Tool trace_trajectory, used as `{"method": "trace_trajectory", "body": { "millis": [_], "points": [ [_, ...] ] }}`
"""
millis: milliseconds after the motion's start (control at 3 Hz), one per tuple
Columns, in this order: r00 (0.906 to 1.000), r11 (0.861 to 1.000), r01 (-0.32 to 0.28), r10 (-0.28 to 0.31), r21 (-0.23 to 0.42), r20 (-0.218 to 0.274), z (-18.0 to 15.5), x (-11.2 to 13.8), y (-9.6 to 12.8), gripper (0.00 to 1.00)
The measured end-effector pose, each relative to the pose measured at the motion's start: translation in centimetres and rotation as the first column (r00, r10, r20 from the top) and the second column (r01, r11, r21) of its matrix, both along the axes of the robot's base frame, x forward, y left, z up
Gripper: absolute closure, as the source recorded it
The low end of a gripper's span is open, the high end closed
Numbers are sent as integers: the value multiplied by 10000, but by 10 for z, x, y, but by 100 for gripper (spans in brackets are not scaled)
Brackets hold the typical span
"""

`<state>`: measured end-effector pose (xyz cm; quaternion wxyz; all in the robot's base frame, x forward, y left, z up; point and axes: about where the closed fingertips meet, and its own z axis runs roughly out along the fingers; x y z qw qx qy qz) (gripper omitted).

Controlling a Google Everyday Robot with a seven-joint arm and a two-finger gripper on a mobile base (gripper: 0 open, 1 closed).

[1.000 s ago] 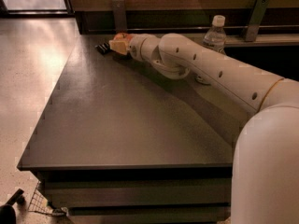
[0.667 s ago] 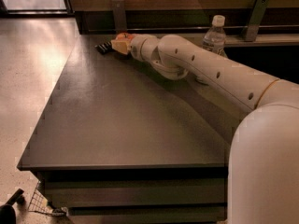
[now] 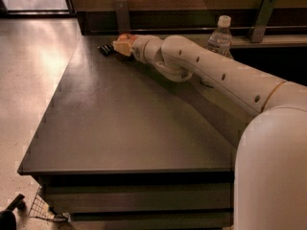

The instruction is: Move apple near rxbar chocolate

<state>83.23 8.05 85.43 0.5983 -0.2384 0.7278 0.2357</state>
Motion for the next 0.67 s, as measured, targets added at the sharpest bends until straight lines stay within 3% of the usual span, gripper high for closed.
{"method": "trace_trajectory", "body": {
  "millis": [667],
  "points": [
    [10000, 10000, -64, 64, 9, -15, -1, -1, 5, 4]
  ]
}}
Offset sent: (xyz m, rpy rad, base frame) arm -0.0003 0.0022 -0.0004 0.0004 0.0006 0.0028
